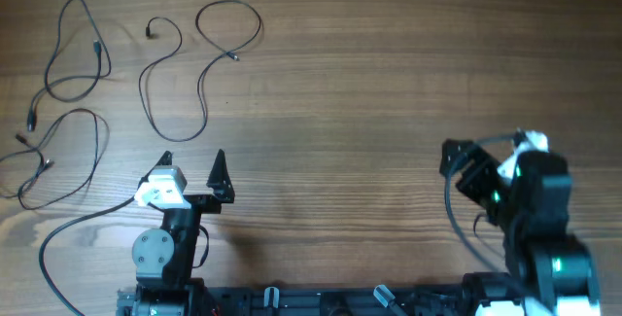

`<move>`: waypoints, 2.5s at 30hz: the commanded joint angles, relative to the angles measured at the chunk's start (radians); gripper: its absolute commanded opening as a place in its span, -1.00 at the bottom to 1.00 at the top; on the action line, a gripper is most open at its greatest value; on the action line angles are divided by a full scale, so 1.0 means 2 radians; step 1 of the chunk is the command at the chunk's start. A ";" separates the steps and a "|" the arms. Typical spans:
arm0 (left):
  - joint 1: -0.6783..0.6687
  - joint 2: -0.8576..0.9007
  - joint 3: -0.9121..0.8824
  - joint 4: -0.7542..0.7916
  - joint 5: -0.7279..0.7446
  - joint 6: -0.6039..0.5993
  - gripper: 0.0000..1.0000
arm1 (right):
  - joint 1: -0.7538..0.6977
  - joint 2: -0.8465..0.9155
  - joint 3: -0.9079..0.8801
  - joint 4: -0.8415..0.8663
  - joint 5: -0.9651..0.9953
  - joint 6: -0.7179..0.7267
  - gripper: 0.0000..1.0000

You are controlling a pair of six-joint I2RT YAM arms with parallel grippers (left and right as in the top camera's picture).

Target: Untangle cables

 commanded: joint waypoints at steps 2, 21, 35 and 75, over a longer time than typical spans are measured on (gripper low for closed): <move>0.003 -0.005 -0.004 0.000 0.006 0.010 1.00 | 0.002 -0.084 -0.011 0.002 -0.003 0.001 0.99; 0.003 -0.005 -0.004 0.000 0.006 0.010 1.00 | 0.002 -0.122 -0.044 0.241 -0.066 -0.189 0.99; 0.003 -0.005 -0.004 0.000 0.006 0.010 1.00 | 0.002 -0.208 -0.146 0.336 -0.043 -0.292 0.99; 0.003 -0.005 -0.004 0.000 0.006 0.010 1.00 | 0.002 -0.296 -0.317 0.384 0.008 -0.352 0.99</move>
